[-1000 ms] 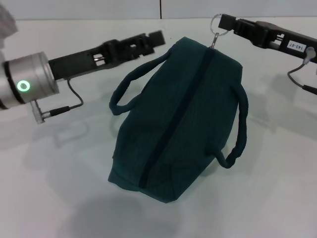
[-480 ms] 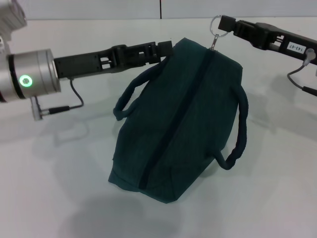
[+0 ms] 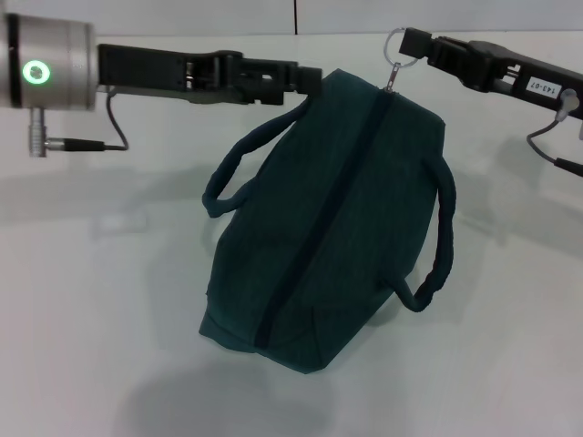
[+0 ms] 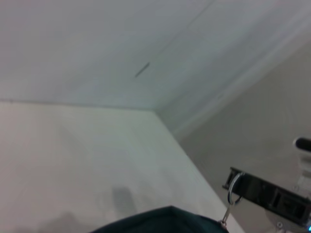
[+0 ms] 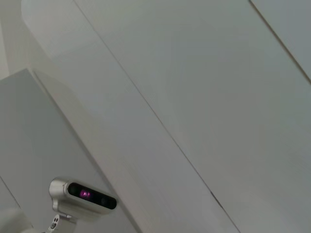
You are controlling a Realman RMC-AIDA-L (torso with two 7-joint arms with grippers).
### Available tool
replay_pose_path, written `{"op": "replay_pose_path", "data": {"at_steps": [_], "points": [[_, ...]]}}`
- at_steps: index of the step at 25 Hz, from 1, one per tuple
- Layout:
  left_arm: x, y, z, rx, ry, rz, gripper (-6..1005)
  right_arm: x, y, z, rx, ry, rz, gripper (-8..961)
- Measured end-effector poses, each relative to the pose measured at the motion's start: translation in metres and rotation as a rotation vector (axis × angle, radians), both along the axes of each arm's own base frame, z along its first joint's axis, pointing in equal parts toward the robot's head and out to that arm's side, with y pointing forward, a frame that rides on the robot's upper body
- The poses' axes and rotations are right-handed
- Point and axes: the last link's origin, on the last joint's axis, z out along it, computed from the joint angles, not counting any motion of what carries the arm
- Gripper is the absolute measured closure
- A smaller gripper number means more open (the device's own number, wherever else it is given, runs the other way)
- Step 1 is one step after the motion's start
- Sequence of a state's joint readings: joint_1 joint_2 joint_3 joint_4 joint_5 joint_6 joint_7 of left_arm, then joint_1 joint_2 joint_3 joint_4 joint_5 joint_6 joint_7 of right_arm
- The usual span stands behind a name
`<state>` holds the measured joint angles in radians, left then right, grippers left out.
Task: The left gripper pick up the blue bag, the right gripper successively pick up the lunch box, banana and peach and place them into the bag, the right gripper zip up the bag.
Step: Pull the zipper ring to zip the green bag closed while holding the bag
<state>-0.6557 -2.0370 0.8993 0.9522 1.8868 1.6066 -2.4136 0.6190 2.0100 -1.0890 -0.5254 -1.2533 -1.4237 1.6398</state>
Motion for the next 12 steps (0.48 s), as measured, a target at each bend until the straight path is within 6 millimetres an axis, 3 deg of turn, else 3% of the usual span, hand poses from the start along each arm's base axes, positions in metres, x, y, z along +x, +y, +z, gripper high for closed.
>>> {"op": "replay_pose_path", "data": {"at_steps": [4, 12], "points": [[0.013, -0.004, -0.011, -0.042, 0.035, -0.023, 109, 0.000, 0.000, 0.000, 0.001, 0.000, 0.001, 893], [0.014, -0.006, -0.021, -0.044, 0.088, -0.032, 111, -0.001, -0.002, -0.001, -0.004, 0.005, 0.007, 892]]}}
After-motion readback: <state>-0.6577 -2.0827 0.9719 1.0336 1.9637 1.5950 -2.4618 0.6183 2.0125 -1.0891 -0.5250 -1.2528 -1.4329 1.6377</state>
